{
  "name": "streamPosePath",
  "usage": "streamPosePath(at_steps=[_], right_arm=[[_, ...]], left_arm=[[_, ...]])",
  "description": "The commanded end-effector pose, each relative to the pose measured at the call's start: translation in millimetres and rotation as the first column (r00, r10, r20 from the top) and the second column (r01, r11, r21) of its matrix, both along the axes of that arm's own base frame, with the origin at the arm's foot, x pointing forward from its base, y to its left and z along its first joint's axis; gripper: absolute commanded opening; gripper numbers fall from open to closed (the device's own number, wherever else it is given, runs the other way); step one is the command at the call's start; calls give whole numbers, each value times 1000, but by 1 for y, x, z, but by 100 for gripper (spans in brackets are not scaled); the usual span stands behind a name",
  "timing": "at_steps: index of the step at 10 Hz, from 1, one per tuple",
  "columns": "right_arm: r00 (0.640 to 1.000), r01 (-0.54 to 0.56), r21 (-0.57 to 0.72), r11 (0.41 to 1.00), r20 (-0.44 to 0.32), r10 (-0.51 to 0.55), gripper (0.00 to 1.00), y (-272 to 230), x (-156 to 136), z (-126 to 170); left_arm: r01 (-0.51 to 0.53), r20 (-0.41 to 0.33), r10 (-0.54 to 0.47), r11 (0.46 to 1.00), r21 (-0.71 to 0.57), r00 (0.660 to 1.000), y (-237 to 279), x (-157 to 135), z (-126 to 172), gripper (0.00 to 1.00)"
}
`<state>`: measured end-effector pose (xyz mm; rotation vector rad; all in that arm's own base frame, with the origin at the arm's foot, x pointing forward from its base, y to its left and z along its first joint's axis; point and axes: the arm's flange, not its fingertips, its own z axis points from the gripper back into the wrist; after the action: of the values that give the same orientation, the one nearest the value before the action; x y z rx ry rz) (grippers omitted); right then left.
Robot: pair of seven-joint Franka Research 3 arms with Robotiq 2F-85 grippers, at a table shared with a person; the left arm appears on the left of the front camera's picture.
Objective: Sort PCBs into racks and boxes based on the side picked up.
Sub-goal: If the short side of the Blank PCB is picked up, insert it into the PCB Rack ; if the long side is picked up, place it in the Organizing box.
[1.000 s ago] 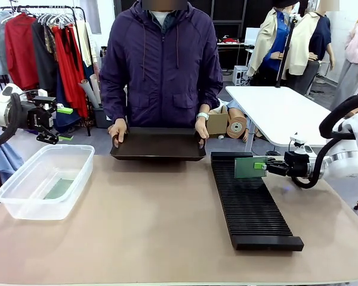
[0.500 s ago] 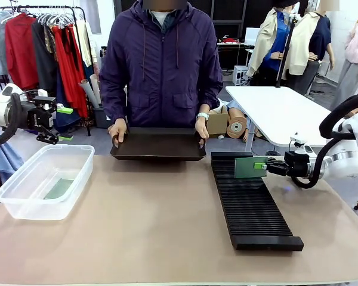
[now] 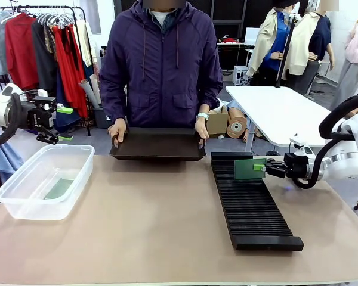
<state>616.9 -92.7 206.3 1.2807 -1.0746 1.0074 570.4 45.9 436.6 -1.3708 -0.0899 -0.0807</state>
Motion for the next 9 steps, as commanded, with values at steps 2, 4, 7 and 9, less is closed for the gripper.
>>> streamPosePath(at_steps=[2,4,7,9], right_arm=[[999,16,-13,1000,46,-15,0,11,-7,-5],[999,9,-9,1000,36,-9,0,13,-5,-7],[1000,-9,-15,1000,29,9,0,16,-3,-10],[999,-28,5,1000,27,28,0,15,-4,-9]], left_arm=[[-4,1,4,1000,0,1000,1,0,0,100],[-4,1,4,1000,0,1000,1,0,0,100],[-4,1,4,1000,0,1000,1,0,0,100],[-4,1,4,1000,0,1000,1,0,0,100]])
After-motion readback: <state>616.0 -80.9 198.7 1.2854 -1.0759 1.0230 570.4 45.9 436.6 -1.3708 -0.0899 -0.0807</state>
